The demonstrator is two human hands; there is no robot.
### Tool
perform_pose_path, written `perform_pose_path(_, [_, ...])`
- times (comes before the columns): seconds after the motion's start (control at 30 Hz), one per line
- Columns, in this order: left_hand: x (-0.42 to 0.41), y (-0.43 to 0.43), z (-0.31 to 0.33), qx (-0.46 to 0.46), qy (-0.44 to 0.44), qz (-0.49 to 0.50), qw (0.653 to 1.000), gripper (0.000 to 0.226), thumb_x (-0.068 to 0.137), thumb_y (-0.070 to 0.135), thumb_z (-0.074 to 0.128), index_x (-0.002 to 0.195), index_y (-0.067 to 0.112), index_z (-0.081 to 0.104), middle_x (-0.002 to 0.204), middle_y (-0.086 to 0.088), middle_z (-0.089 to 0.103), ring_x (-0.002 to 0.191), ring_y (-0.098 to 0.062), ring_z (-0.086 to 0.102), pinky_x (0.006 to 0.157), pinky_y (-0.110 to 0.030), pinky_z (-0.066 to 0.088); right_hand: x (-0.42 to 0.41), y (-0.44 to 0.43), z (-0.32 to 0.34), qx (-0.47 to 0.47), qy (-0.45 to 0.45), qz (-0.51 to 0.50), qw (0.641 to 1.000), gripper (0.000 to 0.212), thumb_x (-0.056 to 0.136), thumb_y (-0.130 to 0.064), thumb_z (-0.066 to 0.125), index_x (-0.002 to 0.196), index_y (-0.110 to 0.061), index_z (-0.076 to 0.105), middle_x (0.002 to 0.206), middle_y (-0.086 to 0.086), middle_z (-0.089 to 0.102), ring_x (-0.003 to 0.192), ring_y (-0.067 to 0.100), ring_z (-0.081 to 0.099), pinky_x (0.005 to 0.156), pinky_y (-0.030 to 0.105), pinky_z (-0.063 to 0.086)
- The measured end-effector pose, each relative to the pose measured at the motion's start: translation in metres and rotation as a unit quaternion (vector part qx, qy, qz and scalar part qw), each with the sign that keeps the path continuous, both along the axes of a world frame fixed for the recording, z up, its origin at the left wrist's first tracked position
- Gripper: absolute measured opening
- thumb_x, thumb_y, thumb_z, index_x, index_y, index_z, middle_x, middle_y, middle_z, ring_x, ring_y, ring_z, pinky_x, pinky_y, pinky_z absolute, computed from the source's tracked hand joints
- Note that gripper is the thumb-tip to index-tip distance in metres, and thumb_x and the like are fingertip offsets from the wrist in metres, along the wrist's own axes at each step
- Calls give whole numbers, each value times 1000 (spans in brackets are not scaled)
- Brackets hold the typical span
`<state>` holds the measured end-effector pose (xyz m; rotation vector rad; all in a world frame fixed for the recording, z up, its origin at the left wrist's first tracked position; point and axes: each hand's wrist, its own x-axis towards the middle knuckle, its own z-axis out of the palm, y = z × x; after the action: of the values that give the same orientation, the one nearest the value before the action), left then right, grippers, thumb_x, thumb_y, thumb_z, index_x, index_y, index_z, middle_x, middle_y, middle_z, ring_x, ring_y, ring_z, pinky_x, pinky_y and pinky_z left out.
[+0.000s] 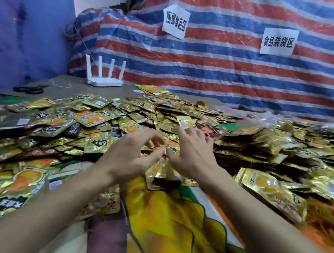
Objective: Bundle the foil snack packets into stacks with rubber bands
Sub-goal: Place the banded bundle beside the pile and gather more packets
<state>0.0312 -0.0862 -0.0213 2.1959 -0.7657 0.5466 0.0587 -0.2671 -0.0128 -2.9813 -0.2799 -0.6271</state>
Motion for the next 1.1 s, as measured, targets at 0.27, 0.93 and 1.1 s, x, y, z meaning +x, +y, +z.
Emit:
perform_pose_path(0.27, [17,41,13,246,189,43,950,36,91,52,65,72,22,58,68,6,56,63,-12,50,61,-33,41,-16,2,4,31,174,171,969,62,86,-54,69,142,-33,52,147,7,40,138,25,33,112,46,36])
perform_pose_path(0.93, [34,47,-5,298,214,357,859,112,72,70,73,156,19,19,158,-21,15,147,-38,16,115,-52,25,-7,34,-8,48,217,-176,959,126,63,-96,53,148,-6,32,147,23,43,132,42,44,102,49,44])
perform_pose_path(1.1, [50,53,-12,277,201,263,902,109,75,54,76,159,24,13,167,-14,4,154,-35,3,122,-57,9,1,46,-2,-13,266,-138,954,95,63,-97,51,108,-14,64,127,10,63,121,36,56,100,43,49])
